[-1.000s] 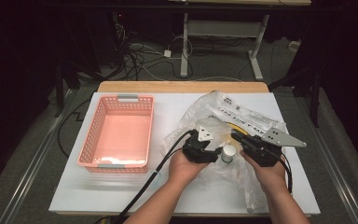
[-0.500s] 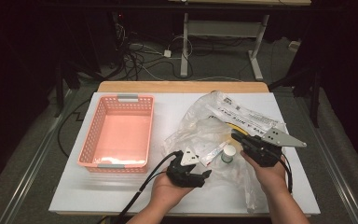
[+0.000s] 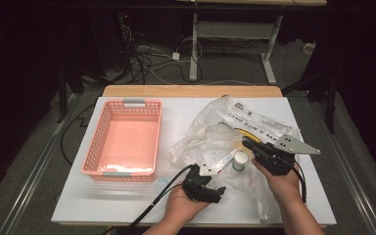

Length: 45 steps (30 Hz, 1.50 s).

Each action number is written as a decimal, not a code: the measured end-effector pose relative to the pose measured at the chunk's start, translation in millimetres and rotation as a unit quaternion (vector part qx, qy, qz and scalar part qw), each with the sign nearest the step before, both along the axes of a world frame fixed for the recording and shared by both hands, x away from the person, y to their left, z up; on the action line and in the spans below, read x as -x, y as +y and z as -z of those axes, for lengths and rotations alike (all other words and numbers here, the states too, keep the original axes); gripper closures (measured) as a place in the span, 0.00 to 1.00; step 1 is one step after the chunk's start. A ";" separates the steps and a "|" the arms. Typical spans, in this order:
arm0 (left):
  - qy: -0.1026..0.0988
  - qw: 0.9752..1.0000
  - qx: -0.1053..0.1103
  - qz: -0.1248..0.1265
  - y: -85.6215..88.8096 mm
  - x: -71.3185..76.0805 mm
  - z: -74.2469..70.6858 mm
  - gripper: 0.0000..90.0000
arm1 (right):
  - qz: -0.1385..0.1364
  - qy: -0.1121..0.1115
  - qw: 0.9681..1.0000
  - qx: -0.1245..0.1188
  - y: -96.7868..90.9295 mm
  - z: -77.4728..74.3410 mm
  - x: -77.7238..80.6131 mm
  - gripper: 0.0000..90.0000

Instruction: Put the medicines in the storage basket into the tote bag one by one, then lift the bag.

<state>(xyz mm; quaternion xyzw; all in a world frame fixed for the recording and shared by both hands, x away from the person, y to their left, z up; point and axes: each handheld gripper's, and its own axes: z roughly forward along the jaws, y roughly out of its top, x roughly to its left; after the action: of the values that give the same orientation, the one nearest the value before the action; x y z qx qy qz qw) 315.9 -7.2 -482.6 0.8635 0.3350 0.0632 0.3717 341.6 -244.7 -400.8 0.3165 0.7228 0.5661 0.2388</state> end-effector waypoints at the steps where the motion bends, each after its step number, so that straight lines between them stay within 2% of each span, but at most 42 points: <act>1: -0.012 1.000 -0.017 -0.003 -4.0 1.1 -0.2 0.27 | 0.000 0.000 1.000 0.000 -0.2 0.1 -0.1 1.00; 3: -0.031 0.999 -0.034 -0.006 -8.7 3.9 0.1 0.36 | 0.000 0.001 1.000 0.000 -0.1 0.4 -0.3 1.00; 7: -0.042 0.999 -0.031 0.010 -11.7 7.5 0.1 0.60 | 0.000 0.002 1.000 0.002 1.8 0.8 -0.6 1.00; 9: -0.041 0.999 -0.026 0.016 -11.1 7.6 0.1 0.71 | 0.000 0.000 1.000 0.001 2.0 0.3 -0.7 1.00; 12: -0.019 1.000 -0.006 0.005 -5.8 2.9 0.4 0.96 | 0.003 0.001 1.000 -0.001 0.4 0.2 -1.0 1.00; 14: -0.004 1.000 0.012 0.001 -1.9 0.0 0.7 0.98 | 0.006 0.001 1.000 -0.003 -0.7 0.4 -1.9 1.00; 20: -0.036 0.998 0.048 -0.001 6.4 6.4 -2.2 0.98 | 0.008 0.000 1.000 0.001 -1.5 2.9 -3.5 1.00; 22: -0.053 0.997 0.046 -0.006 10.6 9.1 -3.5 0.98 | 0.009 0.000 1.000 0.002 -1.3 3.5 -2.6 1.00; 24: -0.058 0.996 0.060 -0.017 19.5 10.3 -6.3 0.98 | 0.010 -0.001 1.000 0.001 -0.8 3.6 -2.0 1.00; 29: -0.082 0.993 0.074 -0.036 36.7 14.4 -20.4 0.98 | 0.007 -0.006 1.000 0.002 1.0 3.3 -0.7 1.00; 33: -0.093 0.990 0.090 -0.049 49.1 14.6 -31.7 0.98 | 0.007 -0.011 1.000 0.000 2.2 1.3 1.1 1.00; 41: -0.110 0.988 0.099 -0.049 56.2 13.0 -41.5 0.98 | 0.013 -0.021 1.000 -0.008 6.0 -4.7 3.7 1.00; 45: -0.129 0.984 0.111 -0.049 59.5 7.0 -57.2 0.98 | 0.015 -0.029 0.999 -0.009 7.8 -9.8 1.9 1.00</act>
<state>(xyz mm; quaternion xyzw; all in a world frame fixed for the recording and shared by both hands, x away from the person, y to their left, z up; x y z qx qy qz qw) 309.0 52.3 -425.4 0.7841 0.3307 0.1550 0.5018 339.7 -236.9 -391.0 0.3128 0.7056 0.5777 0.2657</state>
